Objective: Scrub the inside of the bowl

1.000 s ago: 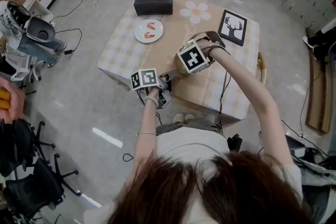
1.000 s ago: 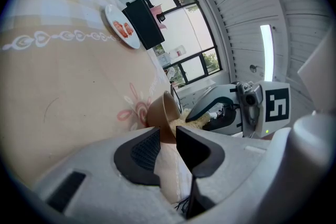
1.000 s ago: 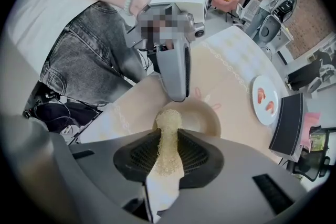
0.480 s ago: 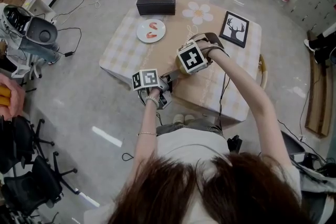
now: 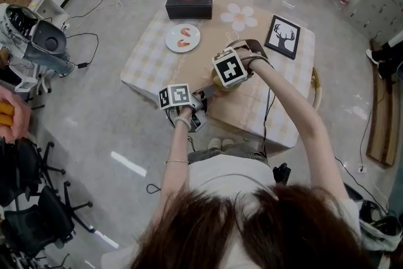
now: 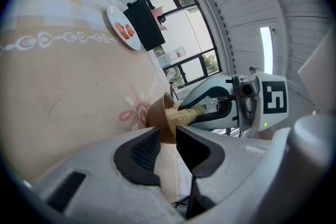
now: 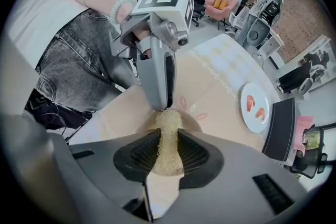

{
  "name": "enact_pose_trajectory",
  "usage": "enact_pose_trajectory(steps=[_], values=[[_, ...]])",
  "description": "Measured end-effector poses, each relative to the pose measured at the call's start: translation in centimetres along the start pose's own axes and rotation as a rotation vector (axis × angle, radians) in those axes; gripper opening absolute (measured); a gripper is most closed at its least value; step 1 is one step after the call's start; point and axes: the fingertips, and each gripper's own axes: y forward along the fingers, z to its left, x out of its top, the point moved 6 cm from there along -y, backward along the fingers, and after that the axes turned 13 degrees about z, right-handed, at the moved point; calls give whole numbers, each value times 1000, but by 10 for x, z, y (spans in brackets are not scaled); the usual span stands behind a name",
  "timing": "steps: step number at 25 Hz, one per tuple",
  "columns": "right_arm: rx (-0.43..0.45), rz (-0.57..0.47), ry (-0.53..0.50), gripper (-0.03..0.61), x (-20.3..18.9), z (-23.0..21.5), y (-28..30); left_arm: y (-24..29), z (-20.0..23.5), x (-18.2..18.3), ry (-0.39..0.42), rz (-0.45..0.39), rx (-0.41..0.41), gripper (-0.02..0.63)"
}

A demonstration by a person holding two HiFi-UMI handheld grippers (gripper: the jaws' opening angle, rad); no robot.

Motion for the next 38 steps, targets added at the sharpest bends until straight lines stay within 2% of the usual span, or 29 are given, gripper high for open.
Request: enact_pose_trajectory(steps=[10,15,20,26,34,38], values=[[-34,-10,21,91,-4,-7,-2,3,-1,-2,3,13,3,102],[-50,-60,77,91,-11,-6,-5,0,-4,-3,2,4,1,101],[-54,-208,221,91,-26,2,-11,-7,-12,0,43,-65,24,87],[-70,-392,435,91,-47,15,-7,-11,-17,3,140,-130,96,42],[-126,-611,653,91,-70,34,-8,-1,-32,2,265,-159,163,26],[-154,-774,761,91,-77,42,-13,-2,-43,4,355,-200,191,21]])
